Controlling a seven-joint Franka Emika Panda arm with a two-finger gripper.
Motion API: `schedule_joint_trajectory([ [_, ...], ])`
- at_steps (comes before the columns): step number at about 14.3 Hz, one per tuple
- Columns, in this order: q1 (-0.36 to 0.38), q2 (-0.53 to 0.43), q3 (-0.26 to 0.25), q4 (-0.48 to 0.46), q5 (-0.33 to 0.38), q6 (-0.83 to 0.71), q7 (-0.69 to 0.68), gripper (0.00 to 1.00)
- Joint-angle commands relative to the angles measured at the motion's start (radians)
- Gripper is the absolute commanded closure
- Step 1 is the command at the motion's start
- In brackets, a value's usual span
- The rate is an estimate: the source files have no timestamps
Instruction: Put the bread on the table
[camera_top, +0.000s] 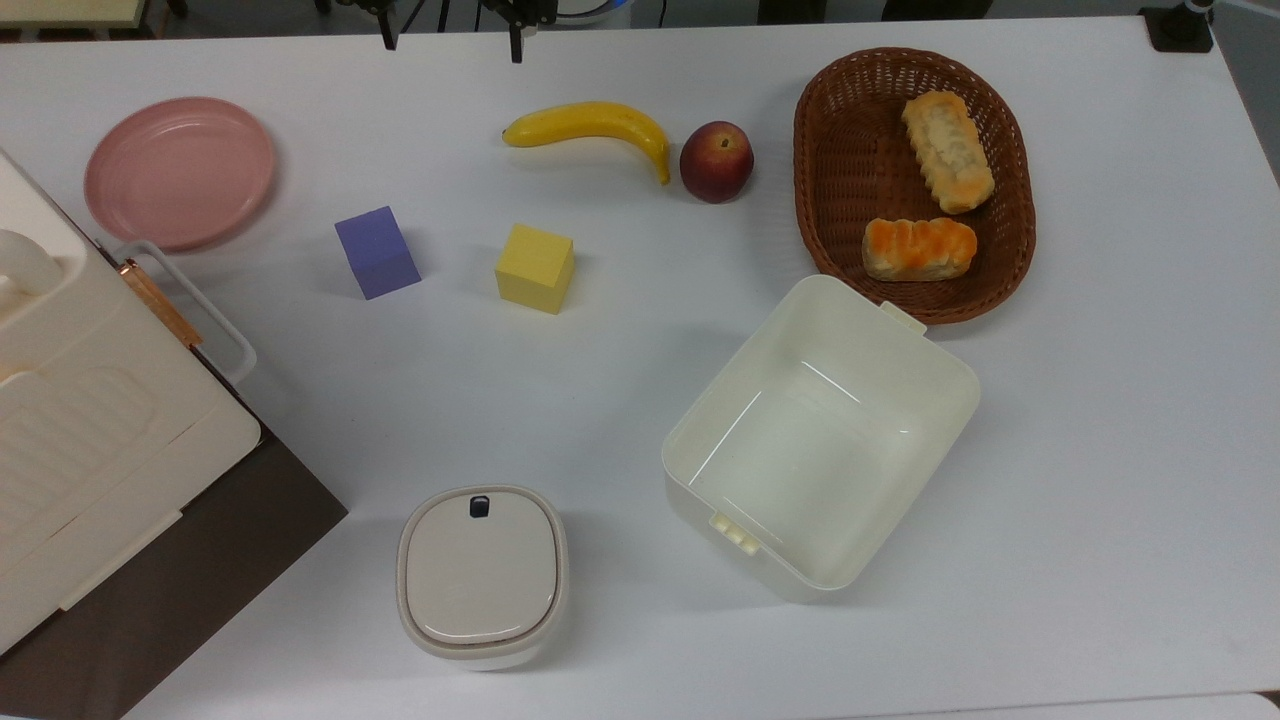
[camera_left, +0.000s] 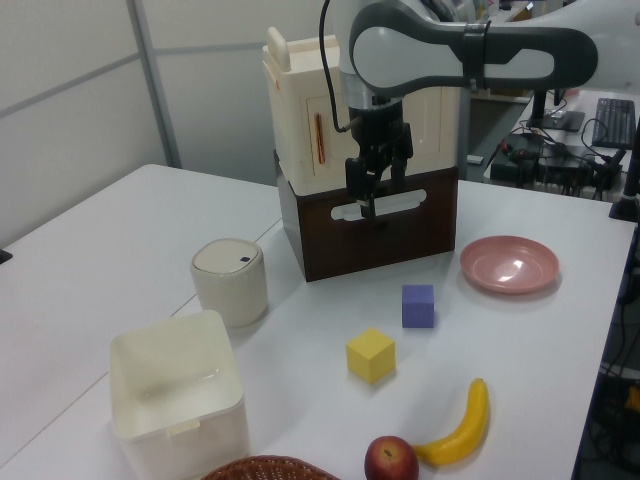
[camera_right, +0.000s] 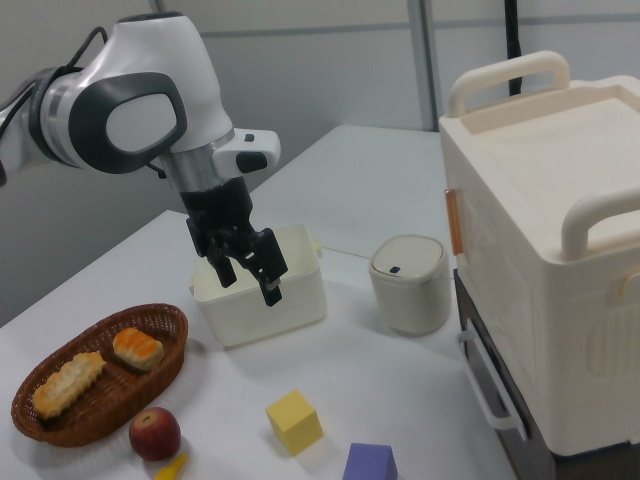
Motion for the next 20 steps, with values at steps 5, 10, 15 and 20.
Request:
schedule_joint_trajectory([
  [5, 0.001, -0.018, 0.007, -0.018, 0.021, -0.017, -0.005, 0.00],
  [10, 0.003, -0.011, 0.013, -0.020, 0.040, -0.006, -0.005, 0.00],
  [15, 0.003, 0.003, 0.114, -0.046, 0.072, 0.058, 0.002, 0.00],
  [20, 0.003, 0.006, 0.254, -0.073, 0.080, 0.060, 0.046, 0.00],
])
